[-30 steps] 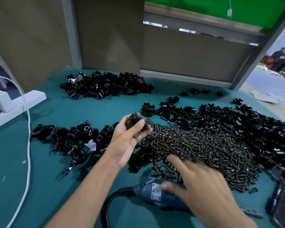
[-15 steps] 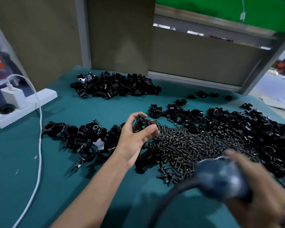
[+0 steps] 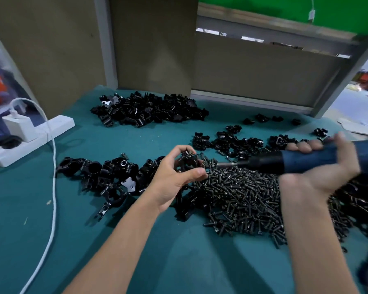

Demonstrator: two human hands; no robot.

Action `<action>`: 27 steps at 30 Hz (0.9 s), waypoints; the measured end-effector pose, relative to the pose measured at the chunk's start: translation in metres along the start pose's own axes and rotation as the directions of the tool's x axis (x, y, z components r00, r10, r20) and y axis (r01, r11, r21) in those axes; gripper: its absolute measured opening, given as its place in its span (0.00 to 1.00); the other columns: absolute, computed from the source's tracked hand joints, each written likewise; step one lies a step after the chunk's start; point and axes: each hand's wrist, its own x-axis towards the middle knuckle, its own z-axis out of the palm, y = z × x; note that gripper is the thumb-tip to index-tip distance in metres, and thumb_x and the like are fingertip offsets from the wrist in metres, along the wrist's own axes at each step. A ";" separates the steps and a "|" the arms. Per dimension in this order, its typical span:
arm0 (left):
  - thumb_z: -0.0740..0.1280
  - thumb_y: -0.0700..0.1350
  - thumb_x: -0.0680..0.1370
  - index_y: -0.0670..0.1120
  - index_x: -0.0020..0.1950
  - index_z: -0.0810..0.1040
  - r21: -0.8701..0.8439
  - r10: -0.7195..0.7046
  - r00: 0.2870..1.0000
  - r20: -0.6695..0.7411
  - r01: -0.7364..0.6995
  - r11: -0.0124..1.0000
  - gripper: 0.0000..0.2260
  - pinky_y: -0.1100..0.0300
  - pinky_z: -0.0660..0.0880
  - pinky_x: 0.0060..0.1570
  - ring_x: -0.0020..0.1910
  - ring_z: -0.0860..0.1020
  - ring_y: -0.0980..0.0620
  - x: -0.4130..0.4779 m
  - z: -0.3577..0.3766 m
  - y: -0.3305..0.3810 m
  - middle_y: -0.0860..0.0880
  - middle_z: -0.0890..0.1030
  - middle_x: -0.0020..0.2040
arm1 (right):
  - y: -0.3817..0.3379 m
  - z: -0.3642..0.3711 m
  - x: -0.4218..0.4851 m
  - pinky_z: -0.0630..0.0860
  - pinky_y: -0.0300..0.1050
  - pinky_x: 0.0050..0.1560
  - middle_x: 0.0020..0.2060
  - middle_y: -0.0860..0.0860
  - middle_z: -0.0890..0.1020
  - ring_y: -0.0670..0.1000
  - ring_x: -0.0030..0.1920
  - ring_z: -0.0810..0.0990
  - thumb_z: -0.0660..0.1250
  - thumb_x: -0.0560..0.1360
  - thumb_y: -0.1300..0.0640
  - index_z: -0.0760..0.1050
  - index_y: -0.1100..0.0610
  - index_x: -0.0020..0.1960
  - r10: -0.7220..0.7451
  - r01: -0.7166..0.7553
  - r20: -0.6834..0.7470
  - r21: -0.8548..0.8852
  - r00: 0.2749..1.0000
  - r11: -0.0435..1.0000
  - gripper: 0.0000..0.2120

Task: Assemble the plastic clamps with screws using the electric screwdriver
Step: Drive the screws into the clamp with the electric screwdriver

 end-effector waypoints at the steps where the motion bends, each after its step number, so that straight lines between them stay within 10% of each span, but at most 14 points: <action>1: 0.76 0.37 0.64 0.50 0.50 0.78 0.033 0.000 1.000 0.007 0.000 0.999 0.18 0.53 0.81 0.53 0.48 0.84 0.40 0.000 0.000 0.001 0.42 0.84 0.46 | -0.012 -0.012 0.011 0.68 0.36 0.30 0.27 0.46 0.70 0.46 0.25 0.68 0.64 0.74 0.57 0.69 0.54 0.37 0.059 -0.061 0.037 0.058 0.998 0.996 0.08; 12: 0.77 0.39 0.65 0.54 0.52 0.81 0.087 -0.019 0.999 0.048 0.015 0.996 0.19 0.55 0.80 0.53 0.48 0.85 0.39 0.000 -0.001 -0.001 0.45 0.84 0.47 | 0.020 0.038 0.011 0.69 0.39 0.29 0.25 0.47 0.71 0.47 0.23 0.69 0.64 0.74 0.56 0.76 0.53 0.25 0.242 -0.224 0.172 -0.118 0.955 0.967 0.18; 27: 0.76 0.35 0.70 0.59 0.53 0.80 0.330 0.086 0.996 -0.011 -0.077 0.941 0.20 0.45 0.73 0.65 0.47 0.85 0.42 0.005 -0.010 0.006 0.47 0.80 0.53 | 0.045 0.049 0.030 0.68 0.38 0.28 0.24 0.48 0.69 0.47 0.23 0.67 0.62 0.74 0.58 0.68 0.56 0.36 0.378 -0.359 0.215 -0.123 0.900 0.925 0.08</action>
